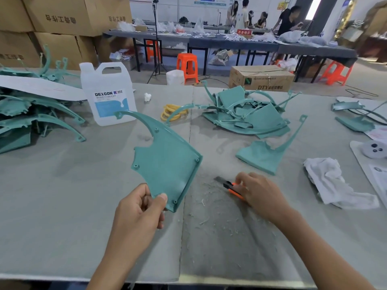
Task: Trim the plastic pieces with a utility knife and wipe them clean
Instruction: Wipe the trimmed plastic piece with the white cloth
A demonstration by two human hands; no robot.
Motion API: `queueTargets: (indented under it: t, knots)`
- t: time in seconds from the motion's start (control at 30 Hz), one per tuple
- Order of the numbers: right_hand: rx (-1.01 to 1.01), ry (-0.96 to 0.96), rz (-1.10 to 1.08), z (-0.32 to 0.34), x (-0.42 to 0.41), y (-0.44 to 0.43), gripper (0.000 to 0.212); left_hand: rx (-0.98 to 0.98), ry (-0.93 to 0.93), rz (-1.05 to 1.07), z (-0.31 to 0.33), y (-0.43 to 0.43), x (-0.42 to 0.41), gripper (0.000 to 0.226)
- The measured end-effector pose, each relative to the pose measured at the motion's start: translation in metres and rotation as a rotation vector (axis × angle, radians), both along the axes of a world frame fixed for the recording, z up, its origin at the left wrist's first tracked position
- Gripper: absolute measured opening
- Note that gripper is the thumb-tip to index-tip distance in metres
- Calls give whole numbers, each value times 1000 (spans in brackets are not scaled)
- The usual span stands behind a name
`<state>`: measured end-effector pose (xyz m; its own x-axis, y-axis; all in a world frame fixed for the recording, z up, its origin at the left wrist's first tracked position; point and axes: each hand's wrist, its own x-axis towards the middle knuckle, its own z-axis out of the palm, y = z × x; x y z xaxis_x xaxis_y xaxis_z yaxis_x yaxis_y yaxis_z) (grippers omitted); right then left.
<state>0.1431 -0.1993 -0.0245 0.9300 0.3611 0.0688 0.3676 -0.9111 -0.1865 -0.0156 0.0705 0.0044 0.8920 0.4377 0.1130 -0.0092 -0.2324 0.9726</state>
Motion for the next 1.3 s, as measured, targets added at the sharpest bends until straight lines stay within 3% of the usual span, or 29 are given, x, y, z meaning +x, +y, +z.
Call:
queueTargets:
  t: [0.07, 0.17, 0.23, 0.3, 0.37, 0.53, 0.73, 1.0, 1.13, 1.2, 1.3]
  knots:
    - [69, -103, -95, 1, 5, -21, 29, -4, -1, 2, -2, 0, -2, 37]
    - [79, -305, -442, 8, 25, -76, 41, -11, 13, 6, -2, 1, -3, 37]
    - [42, -132, -708, 9, 36, -114, 53, -2, 23, -3, -2, -2, -3, 36]
    - [-2, 100, -813, 1, 43, -140, 62, 12, 24, -14, -2, -3, -4, 35]
    - [11, 129, -807, -11, 43, -150, 62, 17, 28, -20, -3, -3, -4, 38]
    - [80, -103, -715, -18, 41, -152, 50, -51, 38, -35, -15, -2, 1, 30]
    - [390, -270, -625, -16, 37, -152, 41, -76, 24, -87, -16, -16, 8, 19]
    - [637, -223, -607, -7, 27, -130, 12, -150, 48, -174, -18, -18, 12, 15]
    - [930, -208, -557, 23, -3, -84, 58, -311, 26, -160, -13, -32, 14, 16]
    - [1139, -124, -434, 49, -24, -49, 53, -498, 36, -177, -8, -48, 19, 12]
    - [1339, 94, -35, 67, -60, 9, 32, -696, 33, -219, 0, -63, 25, 28]
